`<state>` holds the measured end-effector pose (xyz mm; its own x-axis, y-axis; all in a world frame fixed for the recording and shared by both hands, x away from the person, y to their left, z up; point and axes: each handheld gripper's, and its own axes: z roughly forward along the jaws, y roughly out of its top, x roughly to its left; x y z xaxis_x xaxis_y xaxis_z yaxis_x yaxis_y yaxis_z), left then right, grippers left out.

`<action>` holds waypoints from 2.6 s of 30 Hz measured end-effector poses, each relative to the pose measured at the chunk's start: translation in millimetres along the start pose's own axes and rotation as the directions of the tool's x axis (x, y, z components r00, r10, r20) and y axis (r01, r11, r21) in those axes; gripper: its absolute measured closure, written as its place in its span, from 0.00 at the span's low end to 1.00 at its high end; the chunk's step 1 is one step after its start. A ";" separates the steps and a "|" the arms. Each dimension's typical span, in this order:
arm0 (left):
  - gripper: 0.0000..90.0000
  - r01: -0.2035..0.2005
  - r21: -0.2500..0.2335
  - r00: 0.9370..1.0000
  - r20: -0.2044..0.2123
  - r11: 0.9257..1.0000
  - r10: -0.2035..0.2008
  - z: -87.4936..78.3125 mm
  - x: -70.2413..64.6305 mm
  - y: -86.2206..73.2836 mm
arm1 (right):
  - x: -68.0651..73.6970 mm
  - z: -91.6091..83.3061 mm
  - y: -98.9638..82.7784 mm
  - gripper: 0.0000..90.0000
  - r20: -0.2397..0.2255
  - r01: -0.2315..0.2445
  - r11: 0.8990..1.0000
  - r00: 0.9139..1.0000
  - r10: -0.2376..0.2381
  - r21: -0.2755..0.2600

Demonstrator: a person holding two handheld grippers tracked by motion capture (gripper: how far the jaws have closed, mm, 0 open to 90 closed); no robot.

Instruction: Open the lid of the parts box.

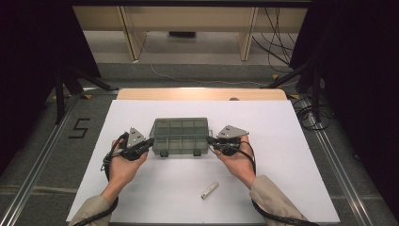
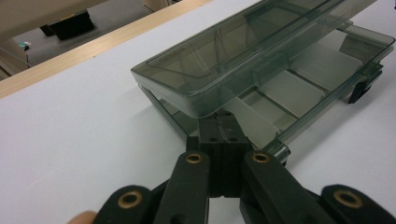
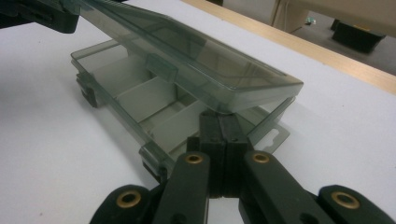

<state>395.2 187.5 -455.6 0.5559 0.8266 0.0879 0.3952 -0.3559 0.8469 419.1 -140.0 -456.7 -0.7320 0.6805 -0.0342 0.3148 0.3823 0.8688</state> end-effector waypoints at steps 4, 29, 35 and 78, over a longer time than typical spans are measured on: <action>1.00 -0.007 -0.007 1.000 -0.010 1.000 0.007 1.2 -0.1 3.6 | -0.1 0.0 2.7 1.00 0.009 -0.001 1.000 1.000 0.001 -0.010; 0.79 -0.008 -0.011 0.998 -0.068 1.000 0.007 4.3 7.1 6.9 | -3.5 4.1 11.1 0.62 0.157 0.094 0.993 0.984 -0.083 -0.066; 0.72 -0.019 -0.064 0.995 -0.096 0.998 0.013 4.5 13.1 12.5 | -5.2 4.9 13.1 0.61 0.165 0.102 0.991 0.982 -0.087 -0.082; 0.92 -0.123 -0.155 0.971 -0.221 0.980 0.087 12.9 20.8 40.9 | -13.4 19.5 39.1 0.90 0.259 0.118 0.982 0.963 -0.077 -0.146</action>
<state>432.4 184.5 -425.9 0.4125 0.8684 0.2752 0.2057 -0.3831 0.9005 453.0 -121.9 -431.9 -0.5724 0.7875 -0.2283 0.1345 0.3648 0.9213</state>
